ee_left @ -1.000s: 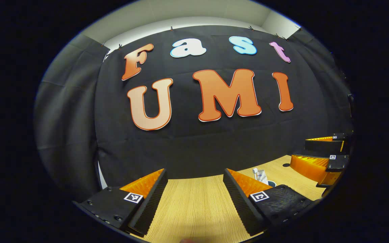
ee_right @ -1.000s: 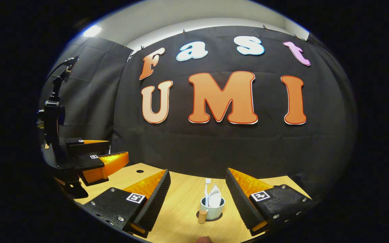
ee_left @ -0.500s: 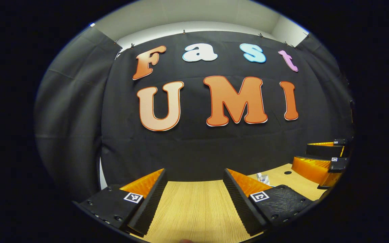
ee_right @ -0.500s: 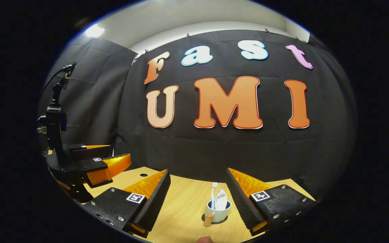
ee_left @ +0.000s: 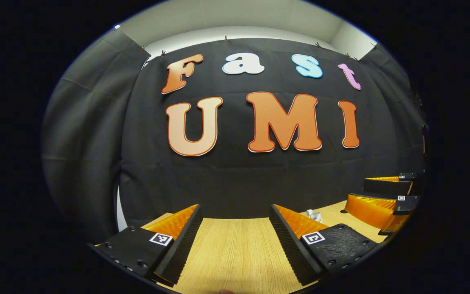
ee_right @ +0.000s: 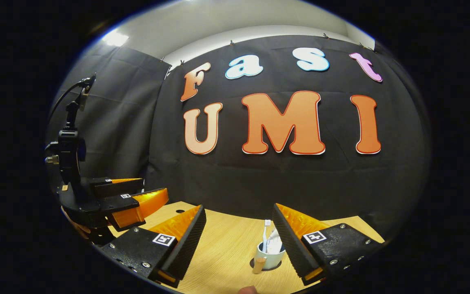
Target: Put the toothbrush and toothpaste on the desktop into the cup, then pick up the cup and place it on the coaster on the desktop.
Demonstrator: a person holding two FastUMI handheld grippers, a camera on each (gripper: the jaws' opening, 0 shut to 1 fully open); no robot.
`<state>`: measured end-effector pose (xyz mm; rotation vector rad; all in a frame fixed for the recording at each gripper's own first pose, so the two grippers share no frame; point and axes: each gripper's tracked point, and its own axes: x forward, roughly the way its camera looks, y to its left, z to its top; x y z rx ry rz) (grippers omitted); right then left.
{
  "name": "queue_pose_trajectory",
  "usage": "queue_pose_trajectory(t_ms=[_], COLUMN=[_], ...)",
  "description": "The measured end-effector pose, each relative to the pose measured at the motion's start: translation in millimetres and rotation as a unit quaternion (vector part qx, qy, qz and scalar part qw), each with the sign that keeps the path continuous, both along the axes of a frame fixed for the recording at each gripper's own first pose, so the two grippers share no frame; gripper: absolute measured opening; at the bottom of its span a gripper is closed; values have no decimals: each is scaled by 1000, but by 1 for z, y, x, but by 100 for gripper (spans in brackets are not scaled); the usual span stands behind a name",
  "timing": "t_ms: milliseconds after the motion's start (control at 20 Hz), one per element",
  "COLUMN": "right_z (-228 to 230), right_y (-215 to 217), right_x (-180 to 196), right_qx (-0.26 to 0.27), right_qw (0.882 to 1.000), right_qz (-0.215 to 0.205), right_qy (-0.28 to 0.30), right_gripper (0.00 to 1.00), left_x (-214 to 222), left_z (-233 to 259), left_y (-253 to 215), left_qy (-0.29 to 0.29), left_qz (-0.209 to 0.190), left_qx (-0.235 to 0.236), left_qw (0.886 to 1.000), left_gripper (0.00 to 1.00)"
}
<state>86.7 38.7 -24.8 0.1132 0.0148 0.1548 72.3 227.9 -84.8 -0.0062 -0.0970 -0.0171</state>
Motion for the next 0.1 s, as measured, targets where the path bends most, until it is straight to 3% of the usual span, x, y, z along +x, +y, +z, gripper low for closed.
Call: queue_pose_trajectory(t_ms=[100], right_z=[0], right_y=[-2], right_x=[-2], right_qx=[-2], right_qw=[1000], right_qz=[-1], right_qy=[1], right_gripper=[91], left_x=[-1], left_z=[2], left_y=[-4], left_qy=[-5], left_qz=[-4], left_qx=[-4], left_qw=[1000], left_gripper=[99])
